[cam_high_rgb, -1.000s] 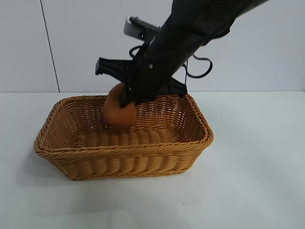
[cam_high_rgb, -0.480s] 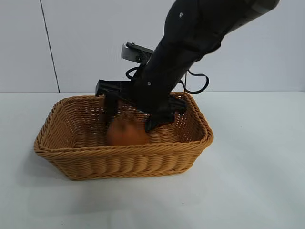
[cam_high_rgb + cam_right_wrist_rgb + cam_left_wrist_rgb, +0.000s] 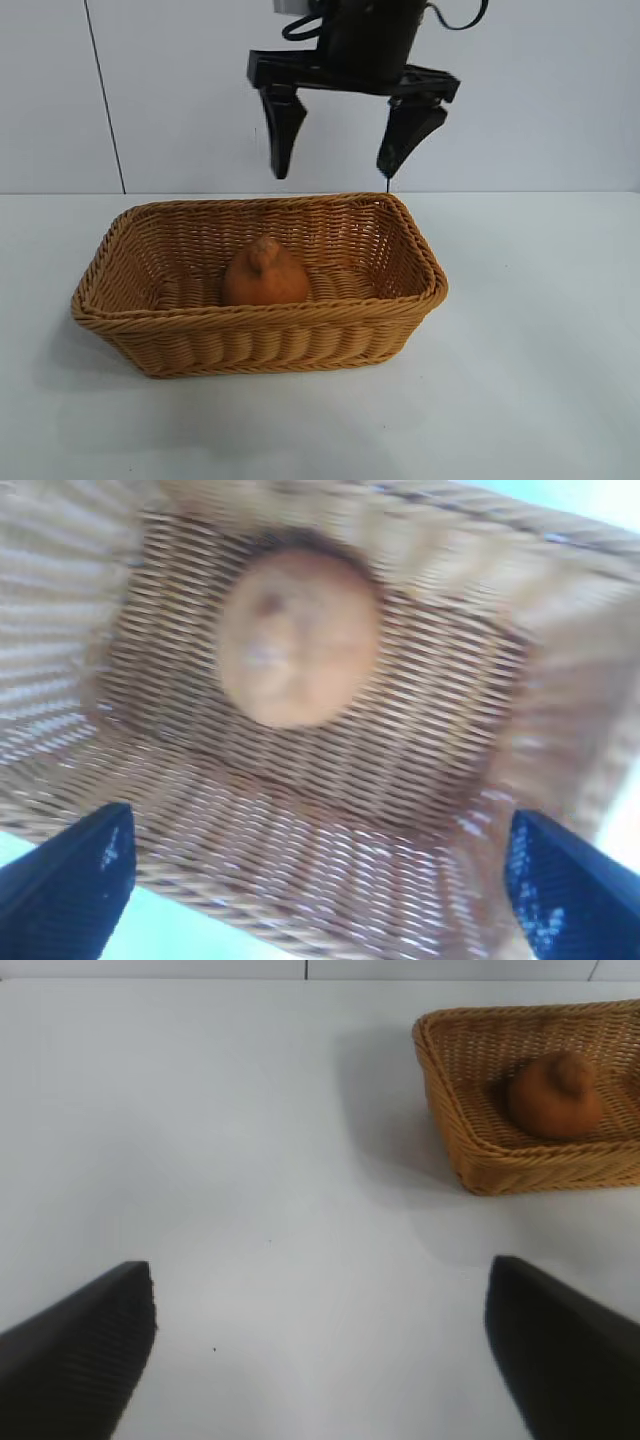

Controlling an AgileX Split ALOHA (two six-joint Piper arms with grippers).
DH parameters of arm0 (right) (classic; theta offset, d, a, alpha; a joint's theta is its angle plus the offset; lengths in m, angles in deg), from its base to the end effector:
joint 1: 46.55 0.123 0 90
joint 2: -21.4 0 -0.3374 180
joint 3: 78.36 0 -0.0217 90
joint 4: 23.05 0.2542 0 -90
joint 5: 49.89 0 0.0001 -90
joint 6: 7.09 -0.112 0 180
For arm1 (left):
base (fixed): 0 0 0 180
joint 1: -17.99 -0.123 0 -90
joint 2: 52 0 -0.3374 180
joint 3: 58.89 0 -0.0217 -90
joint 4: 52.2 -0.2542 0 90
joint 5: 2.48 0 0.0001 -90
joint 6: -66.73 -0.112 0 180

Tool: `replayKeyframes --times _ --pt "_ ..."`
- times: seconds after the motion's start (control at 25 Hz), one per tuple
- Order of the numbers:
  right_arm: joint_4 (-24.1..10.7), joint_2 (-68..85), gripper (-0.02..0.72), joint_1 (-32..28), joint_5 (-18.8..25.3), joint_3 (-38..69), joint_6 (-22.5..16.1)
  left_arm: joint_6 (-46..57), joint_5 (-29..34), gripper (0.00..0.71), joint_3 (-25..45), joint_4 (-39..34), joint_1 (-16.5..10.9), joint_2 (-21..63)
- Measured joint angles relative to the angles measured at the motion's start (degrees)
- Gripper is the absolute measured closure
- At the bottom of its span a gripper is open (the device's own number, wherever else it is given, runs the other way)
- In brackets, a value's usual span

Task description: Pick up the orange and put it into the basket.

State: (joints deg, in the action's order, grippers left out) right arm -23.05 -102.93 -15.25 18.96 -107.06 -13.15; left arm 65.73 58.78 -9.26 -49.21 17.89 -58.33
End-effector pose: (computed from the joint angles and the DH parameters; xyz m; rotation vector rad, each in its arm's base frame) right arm 0.4061 0.2469 0.2903 -0.6297 2.8127 0.1258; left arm -0.0374 -0.0052 0.2693 0.0190 2.0450 -0.0505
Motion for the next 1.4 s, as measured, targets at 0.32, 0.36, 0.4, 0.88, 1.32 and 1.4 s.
replayKeyframes --times 0.32,0.36,0.4,0.88,1.32,1.4 --pt "-3.4 0.0 0.01 -14.5 0.2 -0.3 0.0 0.0 0.0 0.071 0.0 0.0 0.0 0.0" --pt "-3.4 0.0 0.01 -16.8 0.2 -0.3 0.2 0.0 0.0 0.071 0.0 0.0 0.0 0.0" --pt "-3.3 0.0 0.01 -18.7 0.2 -0.3 0.2 0.0 0.0 0.071 0.0 0.0 0.0 0.0" --pt "1.3 4.0 0.01 -29.4 0.3 9.9 3.2 0.0 0.0 0.071 0.0 0.0 0.0 0.0" --pt "1.4 29.8 0.01 -29.4 1.0 46.5 6.1 0.0 0.0 0.071 0.0 0.0 0.0 0.0" --pt "1.4 35.8 0.01 -29.4 0.9 52.6 6.1 0.0 0.0 0.071 0.0 0.0 0.0 0.0"
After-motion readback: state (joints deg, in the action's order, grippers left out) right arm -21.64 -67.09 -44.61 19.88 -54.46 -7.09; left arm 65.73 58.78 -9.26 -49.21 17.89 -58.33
